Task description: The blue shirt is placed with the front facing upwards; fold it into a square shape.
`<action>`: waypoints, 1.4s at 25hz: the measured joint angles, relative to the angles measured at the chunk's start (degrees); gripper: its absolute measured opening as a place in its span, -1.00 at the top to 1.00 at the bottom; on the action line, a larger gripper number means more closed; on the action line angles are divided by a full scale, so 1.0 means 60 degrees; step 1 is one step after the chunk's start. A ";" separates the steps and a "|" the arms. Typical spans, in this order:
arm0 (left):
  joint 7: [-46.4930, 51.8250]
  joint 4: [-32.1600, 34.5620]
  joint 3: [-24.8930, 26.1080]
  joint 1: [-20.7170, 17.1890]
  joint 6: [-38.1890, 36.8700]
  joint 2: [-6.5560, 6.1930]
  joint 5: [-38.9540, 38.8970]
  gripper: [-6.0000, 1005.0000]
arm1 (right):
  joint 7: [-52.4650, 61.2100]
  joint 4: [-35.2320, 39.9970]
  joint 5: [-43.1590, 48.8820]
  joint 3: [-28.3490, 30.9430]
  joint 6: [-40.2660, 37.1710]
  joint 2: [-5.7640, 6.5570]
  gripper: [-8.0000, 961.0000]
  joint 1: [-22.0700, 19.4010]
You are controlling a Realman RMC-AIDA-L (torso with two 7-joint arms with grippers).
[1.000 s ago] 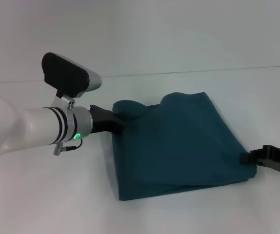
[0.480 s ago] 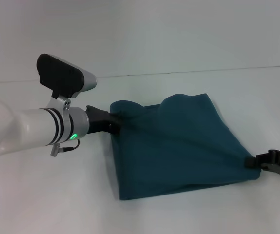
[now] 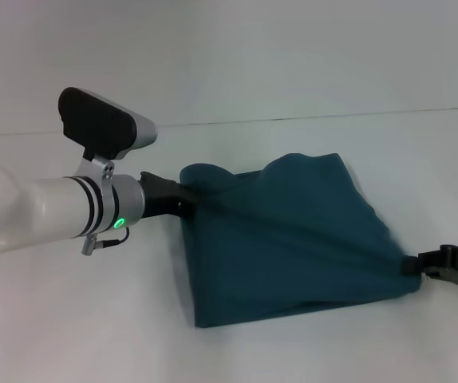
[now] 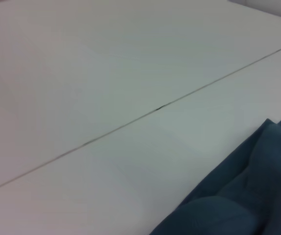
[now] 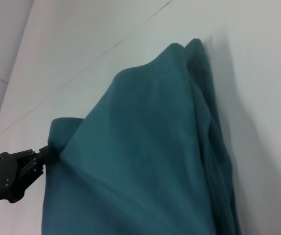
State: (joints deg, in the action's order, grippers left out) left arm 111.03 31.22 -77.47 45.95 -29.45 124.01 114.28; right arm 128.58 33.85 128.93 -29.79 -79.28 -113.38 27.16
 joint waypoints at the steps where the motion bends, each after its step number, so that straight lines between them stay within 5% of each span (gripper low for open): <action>1: -0.0001 0.0015 -0.0008 -0.0003 -0.0022 0.0000 0.0001 0.87 | -0.0004 0.0009 0.0000 0.0001 0.0000 0.0008 0.89 0.0014; 8: 0.0064 0.0211 0.0164 -0.0097 -0.0219 0.0002 0.0010 0.85 | -0.0408 0.0113 -0.0563 0.0013 -0.0208 0.0142 0.65 0.0046; 14: 0.0116 0.1080 0.0823 -0.0600 -0.0647 0.0019 -0.0043 0.38 | -0.0406 0.0431 -0.1558 0.0016 -0.0624 0.0403 0.39 -0.0008; 25: 0.0341 0.1084 0.0702 -0.0393 -0.0558 0.0052 -0.0033 0.28 | -0.0432 0.0509 -0.1882 0.0014 -0.0726 0.0428 -0.56 0.0153; 35: 0.0318 0.0592 -0.0447 -0.0095 0.0868 0.0088 -0.0070 0.28 | -0.0587 0.0494 -0.1886 0.0012 -0.0728 0.0352 -0.58 0.0082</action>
State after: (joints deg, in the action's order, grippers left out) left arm 112.94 34.77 -80.15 45.38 -24.24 124.54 113.86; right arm 125.06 36.81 117.62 -29.72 -83.65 -111.27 27.65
